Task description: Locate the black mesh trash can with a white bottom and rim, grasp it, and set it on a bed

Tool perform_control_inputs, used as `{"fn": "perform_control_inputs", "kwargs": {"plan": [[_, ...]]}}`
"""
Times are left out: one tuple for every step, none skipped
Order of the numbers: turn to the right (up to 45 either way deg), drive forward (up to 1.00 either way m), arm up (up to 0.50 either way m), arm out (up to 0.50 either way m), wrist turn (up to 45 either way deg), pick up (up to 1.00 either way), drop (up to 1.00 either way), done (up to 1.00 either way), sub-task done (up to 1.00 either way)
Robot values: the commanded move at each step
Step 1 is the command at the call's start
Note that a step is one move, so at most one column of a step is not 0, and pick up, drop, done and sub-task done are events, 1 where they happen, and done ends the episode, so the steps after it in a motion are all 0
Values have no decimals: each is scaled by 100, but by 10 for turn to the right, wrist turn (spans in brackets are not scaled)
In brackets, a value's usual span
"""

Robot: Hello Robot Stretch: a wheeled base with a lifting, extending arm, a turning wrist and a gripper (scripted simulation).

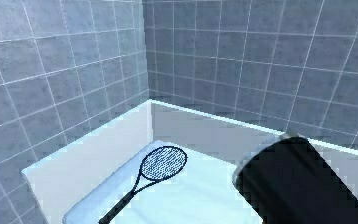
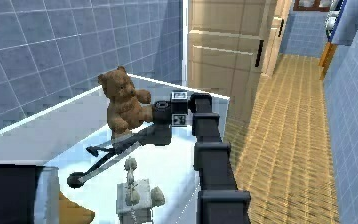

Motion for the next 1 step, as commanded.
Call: {"fn": "perform_control_inputs", "kwargs": {"plan": [[0, 0, 0, 0, 0, 0, 0, 100, 0]]}}
